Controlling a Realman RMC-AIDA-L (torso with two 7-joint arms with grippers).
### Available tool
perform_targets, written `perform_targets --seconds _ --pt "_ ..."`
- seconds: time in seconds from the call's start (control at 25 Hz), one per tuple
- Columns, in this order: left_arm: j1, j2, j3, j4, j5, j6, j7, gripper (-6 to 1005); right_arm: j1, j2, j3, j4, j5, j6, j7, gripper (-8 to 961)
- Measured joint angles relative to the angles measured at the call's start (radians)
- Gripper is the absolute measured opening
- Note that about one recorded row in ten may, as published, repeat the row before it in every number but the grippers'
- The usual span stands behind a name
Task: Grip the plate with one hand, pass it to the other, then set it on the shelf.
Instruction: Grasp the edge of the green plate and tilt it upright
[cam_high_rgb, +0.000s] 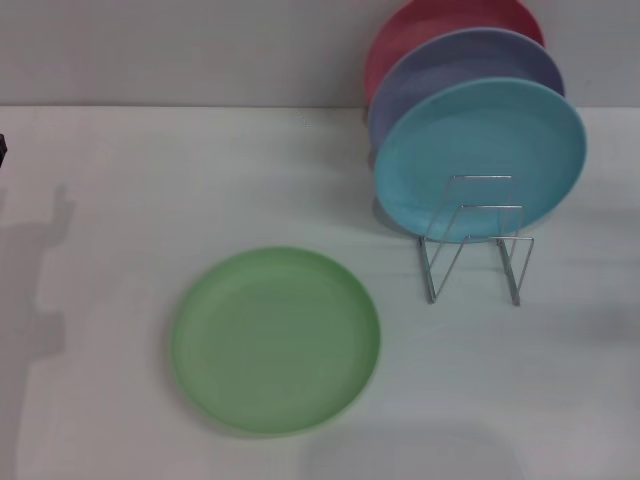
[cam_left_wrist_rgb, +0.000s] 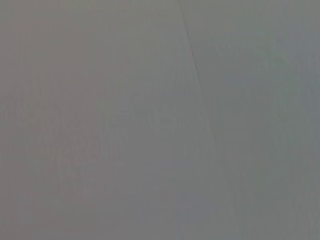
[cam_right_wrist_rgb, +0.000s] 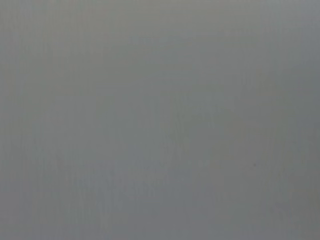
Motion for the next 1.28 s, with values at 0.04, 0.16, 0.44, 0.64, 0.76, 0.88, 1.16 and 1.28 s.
perform_targets --seconds 0.04,0.16,0.44,0.64,0.76,0.88,1.16,1.28 --pt "0.000 0.000 0.000 0.000 0.000 0.000 0.000 814 0.000 0.000 0.000 0.000 0.000 0.000 0.000 708" --pt "-0.003 0.000 0.000 -0.004 0.000 0.000 0.004 814 -0.001 0.000 0.000 -0.001 0.002 0.000 0.000 708" --pt "-0.015 0.006 -0.065 -0.030 0.006 -0.068 0.085 814 -0.002 0.001 0.000 -0.001 -0.001 -0.004 0.000 708" --pt "-0.038 0.003 -0.169 -0.027 -0.003 -0.202 0.314 811 -0.001 0.000 0.000 -0.003 -0.002 -0.002 0.000 709" --pt "-0.030 0.001 -0.286 0.066 -0.005 -0.277 0.411 811 0.000 -0.002 0.000 -0.006 -0.002 -0.003 0.000 709" --pt "0.016 0.005 -0.370 0.260 -0.004 -0.410 0.513 811 -0.004 -0.003 0.000 -0.007 -0.002 -0.007 0.000 709" --pt "0.127 0.006 -0.565 0.726 -0.003 -0.865 0.723 810 -0.009 -0.003 0.000 -0.007 0.000 -0.010 0.003 708" --pt "0.177 0.006 -0.649 0.877 0.001 -1.086 0.734 810 -0.009 -0.003 0.000 -0.004 0.000 -0.012 0.004 708"
